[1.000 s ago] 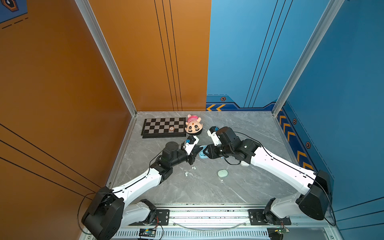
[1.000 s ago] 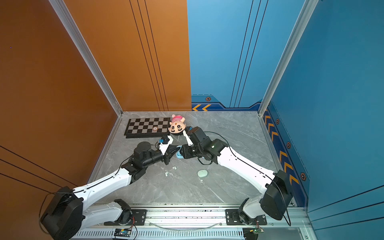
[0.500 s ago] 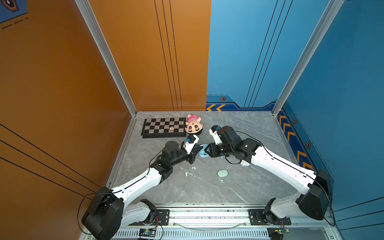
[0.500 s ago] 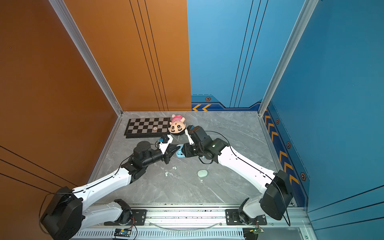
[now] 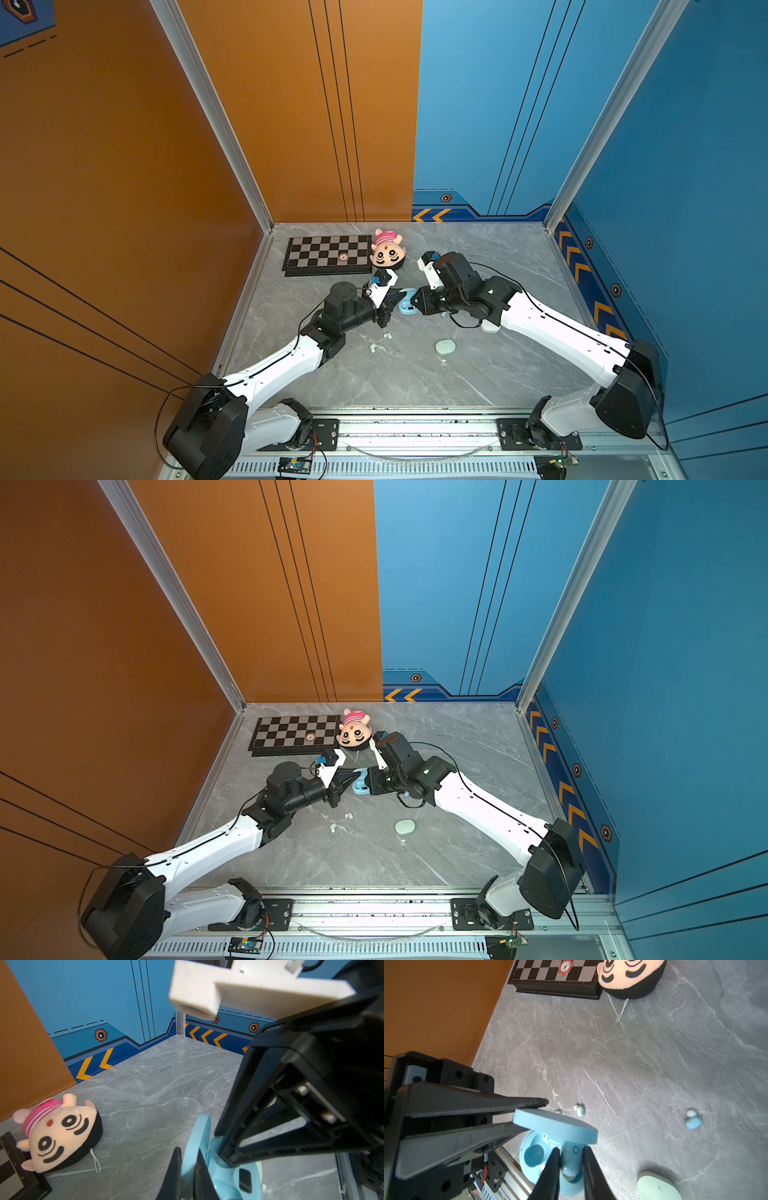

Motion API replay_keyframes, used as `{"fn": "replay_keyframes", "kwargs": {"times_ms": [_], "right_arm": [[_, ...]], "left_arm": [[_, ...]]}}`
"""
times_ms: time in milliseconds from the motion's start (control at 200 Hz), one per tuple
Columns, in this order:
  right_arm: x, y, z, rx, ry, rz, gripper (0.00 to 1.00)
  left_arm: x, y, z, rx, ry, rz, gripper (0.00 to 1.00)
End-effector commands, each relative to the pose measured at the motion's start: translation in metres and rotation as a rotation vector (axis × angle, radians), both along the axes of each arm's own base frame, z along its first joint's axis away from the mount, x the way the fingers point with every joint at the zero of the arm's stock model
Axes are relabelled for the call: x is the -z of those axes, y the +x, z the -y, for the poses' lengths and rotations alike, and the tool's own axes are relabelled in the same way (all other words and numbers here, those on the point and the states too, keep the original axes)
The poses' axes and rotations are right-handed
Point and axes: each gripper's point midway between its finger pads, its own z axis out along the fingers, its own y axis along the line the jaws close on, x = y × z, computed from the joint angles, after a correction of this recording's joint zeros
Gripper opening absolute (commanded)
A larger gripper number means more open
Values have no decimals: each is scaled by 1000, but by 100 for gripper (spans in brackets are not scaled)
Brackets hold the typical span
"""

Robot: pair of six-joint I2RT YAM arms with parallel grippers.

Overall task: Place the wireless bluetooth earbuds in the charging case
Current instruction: 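Open the right gripper to release the earbud and lift away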

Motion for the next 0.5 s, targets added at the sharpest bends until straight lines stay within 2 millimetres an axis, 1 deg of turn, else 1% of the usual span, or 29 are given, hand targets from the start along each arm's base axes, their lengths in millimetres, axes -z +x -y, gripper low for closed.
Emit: {"fn": "replay_keyframes", "kwargs": {"times_ms": [0,315,435,496], "right_arm": [[2,3,-1,-18,-28,21,20],[0,-6,-4,-117,-76,86,17],[-1,-7,-4,-130,-83,101,17],[-1,-7,-3,-131,-88,108,19]], "left_arm": [[-26,-1,3,10,-49,44,0],[-31,2,0,3,-71,38,0],[-33,4,-2,-5,-86,32,0],[-34,4,-2,-3,-92,32,0]]}}
